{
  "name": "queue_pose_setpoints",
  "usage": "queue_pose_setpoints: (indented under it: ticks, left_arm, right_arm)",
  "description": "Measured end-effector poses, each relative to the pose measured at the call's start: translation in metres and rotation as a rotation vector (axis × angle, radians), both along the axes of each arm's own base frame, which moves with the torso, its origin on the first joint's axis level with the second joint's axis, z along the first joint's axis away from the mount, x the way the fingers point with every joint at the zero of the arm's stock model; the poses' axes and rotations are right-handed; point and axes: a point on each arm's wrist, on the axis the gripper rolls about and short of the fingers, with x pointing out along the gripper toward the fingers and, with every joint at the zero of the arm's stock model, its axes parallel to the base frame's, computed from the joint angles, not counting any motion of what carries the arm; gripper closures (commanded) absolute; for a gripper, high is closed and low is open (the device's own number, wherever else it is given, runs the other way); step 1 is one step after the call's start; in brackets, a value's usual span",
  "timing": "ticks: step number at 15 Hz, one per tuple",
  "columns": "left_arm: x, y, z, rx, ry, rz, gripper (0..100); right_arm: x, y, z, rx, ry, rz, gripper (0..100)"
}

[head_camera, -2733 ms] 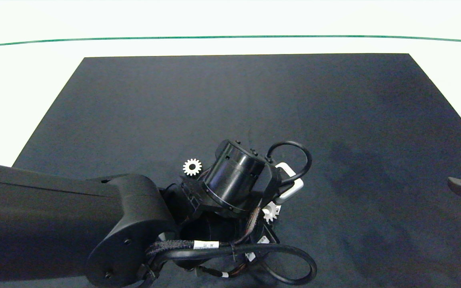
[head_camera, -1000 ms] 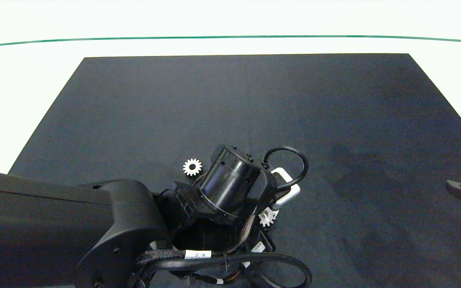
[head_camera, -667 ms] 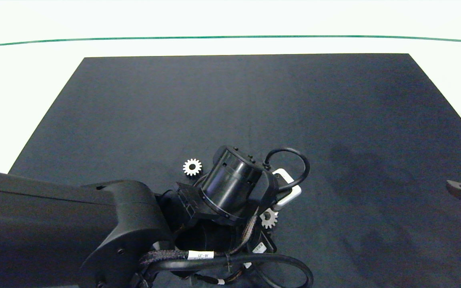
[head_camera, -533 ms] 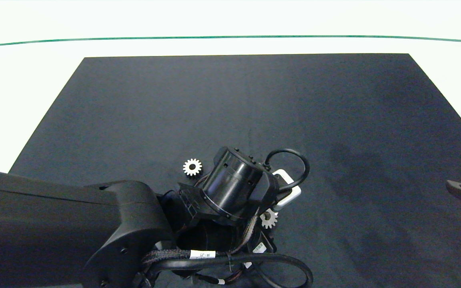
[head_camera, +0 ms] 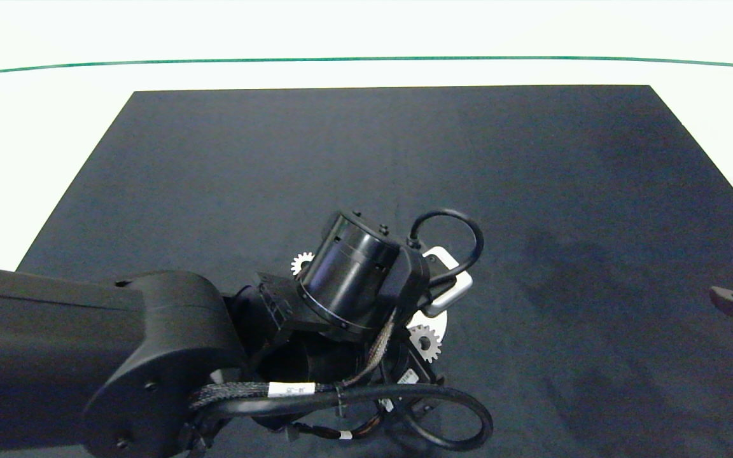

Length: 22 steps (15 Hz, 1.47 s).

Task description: Install three planetary gears onto the carrier pins

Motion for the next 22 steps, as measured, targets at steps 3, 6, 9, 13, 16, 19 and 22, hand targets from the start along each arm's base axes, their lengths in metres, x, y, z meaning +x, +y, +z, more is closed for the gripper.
queue_pose_setpoints:
  ticks: [3, 6, 9, 13, 16, 19, 22]
  left_arm:
    - [0.004, 0.012, 0.013, -0.034, -0.024, 0.032, 0]
    - [0.011, 0.019, 0.013, -0.044, -0.039, 0.059, 0]
    - [0.012, 0.020, 0.012, -0.057, -0.062, 0.056, 0]
    - [0.012, 0.022, 0.006, -0.045, -0.057, 0.059, 0]
    - [0.012, 0.022, 0.004, -0.058, -0.071, 0.057, 0]
    - [0.012, 0.022, 0.003, -0.053, -0.071, 0.055, 0]
    - [0.012, 0.022, 0.002, -0.052, -0.069, 0.053, 0]
  right_arm:
    - [-0.001, 0.000, 0.000, -0.006, -0.004, 0.011, 0]
    - [-0.001, 0.000, 0.000, -0.007, -0.005, 0.012, 0]
    - [-0.001, 0.000, -0.001, -0.008, -0.004, 0.013, 0]
    - [-0.001, 0.000, -0.001, -0.008, -0.004, 0.015, 0]
    - [-0.001, 0.000, -0.001, -0.010, -0.003, 0.016, 0]
    - [-0.001, 0.000, -0.001, -0.018, -0.005, 0.017, 0]
    - [-0.002, 0.000, -0.002, -0.018, -0.005, 0.018, 0]
